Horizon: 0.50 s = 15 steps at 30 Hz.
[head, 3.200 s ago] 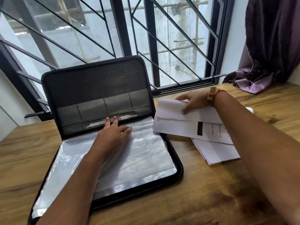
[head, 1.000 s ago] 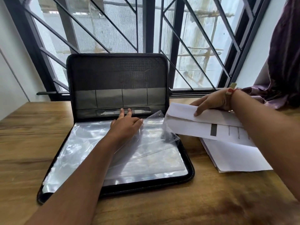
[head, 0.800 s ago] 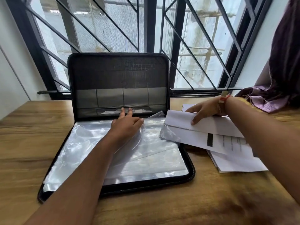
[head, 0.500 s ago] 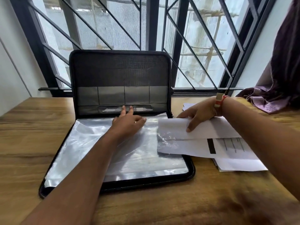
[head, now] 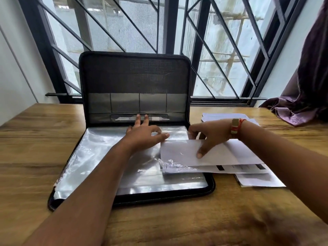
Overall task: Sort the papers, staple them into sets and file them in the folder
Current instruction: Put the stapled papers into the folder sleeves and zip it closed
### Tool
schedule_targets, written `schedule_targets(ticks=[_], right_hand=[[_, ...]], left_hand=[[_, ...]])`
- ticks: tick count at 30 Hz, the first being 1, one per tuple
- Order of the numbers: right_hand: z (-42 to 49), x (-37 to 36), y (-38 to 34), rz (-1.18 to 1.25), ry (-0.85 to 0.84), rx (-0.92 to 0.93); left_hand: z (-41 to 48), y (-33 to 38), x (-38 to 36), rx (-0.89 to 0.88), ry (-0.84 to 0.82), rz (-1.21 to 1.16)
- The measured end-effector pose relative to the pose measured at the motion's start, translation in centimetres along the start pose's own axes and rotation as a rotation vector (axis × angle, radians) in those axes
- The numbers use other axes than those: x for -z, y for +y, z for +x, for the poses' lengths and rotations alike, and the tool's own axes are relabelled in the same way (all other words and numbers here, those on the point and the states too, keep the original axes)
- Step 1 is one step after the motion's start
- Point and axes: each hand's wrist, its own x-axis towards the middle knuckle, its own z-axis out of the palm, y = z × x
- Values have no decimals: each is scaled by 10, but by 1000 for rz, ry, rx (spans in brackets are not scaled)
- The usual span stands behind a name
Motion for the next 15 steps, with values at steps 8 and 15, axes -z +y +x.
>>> schedule_targets(ticks=[8,15], right_hand=[[-10,-7,-3,-367,-104,-44],[-5,-8,-4,-283,176,-36]], left_hand=[[-1,2,0,14,-5,23],[1,1,-1,7,1,60]])
